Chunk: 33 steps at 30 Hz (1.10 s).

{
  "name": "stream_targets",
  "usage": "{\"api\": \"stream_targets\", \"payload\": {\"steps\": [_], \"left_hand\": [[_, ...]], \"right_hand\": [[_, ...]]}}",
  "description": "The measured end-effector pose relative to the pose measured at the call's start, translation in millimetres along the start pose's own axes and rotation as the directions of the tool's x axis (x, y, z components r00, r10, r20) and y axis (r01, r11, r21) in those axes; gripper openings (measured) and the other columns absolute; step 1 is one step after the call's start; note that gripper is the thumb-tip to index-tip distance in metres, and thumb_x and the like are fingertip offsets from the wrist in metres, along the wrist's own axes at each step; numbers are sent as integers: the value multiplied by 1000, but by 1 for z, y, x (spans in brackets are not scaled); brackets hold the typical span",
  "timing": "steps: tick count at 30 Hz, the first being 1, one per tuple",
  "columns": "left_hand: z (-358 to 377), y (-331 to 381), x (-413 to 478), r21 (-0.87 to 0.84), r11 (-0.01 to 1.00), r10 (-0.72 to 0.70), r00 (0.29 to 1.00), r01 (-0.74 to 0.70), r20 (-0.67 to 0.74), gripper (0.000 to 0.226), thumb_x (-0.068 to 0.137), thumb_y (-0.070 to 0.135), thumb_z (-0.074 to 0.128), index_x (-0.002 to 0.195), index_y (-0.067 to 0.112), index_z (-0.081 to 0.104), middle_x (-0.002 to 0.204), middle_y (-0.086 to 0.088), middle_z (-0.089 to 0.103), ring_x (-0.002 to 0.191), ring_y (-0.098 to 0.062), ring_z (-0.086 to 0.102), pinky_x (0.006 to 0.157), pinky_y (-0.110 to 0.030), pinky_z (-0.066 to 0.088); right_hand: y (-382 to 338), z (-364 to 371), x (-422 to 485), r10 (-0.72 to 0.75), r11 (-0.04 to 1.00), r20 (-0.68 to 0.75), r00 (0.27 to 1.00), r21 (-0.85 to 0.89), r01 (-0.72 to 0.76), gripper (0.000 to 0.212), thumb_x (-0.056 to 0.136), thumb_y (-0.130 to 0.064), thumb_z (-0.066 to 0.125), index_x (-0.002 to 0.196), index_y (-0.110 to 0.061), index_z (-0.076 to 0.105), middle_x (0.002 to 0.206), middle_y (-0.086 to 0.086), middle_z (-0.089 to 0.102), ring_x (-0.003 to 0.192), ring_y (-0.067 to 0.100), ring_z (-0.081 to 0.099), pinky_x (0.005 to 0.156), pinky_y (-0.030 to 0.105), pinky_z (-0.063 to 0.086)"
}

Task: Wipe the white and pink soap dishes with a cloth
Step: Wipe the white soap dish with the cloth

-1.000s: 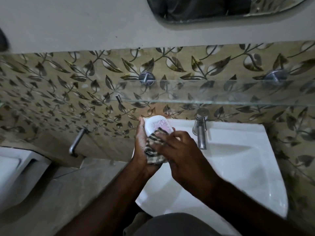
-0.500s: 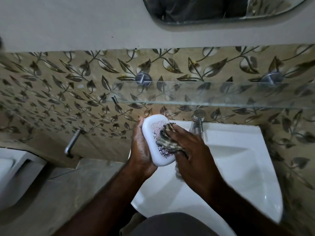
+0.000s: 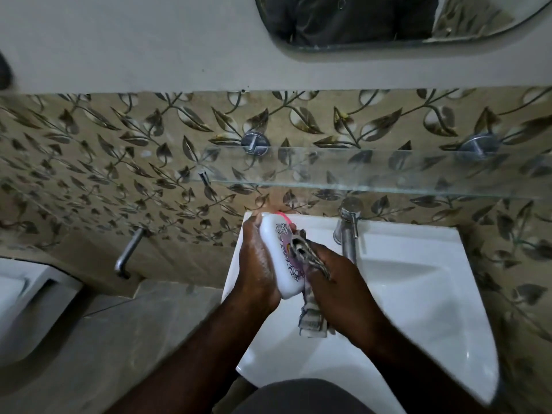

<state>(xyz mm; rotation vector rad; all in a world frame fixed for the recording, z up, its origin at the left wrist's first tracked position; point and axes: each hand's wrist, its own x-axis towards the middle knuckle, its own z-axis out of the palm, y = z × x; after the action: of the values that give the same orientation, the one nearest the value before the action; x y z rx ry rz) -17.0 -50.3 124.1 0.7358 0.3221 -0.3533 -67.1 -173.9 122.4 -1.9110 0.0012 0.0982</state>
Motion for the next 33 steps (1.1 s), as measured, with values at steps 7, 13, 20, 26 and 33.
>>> {"api": "stream_targets", "payload": {"steps": [7,13,20,26,33], "left_hand": [[6,9,8,77,997,19,998,-14,-63,67,82,70,44,92,6,61,77,-12,63,67,-26,63,63,-29,54],[16,1,-5,132,989,55,997,-62,59,53,94,52,36,95,16,75,98,-9,75,88,-23,72,72,-28,56],[43,17,-15,637,761,95,993,-122,76,30,87,38,60,96,9,65,87,-16,65,73,-27,62,69,-33,50],[94,40,7,945,101,186,939,-312,291,62,77,65,60,108,13,66,99,-8,67,83,-22,65,69,-31,50],[145,37,68,842,-409,298,821,-350,486,61,80,54,63,113,2,63,105,-19,66,93,-32,62,74,-31,52]], "right_hand": [[-34,3,-25,-371,893,46,928,-255,370,63,76,-1,48,135,-21,58,141,-4,54,119,13,45,105,12,28],[-41,-7,22,-413,891,-108,904,-253,377,54,80,10,50,130,-7,61,135,5,60,127,17,51,108,19,27],[-8,-14,21,-108,984,-308,945,100,145,33,96,-5,50,110,-29,68,85,-25,70,80,-5,65,68,12,51],[-10,-38,23,289,645,-268,919,764,20,23,98,-5,45,112,-3,63,102,27,67,82,35,63,68,42,53],[-6,-37,21,371,461,-121,921,885,-69,31,100,-10,42,121,7,56,107,41,61,67,32,63,52,30,50]]}}
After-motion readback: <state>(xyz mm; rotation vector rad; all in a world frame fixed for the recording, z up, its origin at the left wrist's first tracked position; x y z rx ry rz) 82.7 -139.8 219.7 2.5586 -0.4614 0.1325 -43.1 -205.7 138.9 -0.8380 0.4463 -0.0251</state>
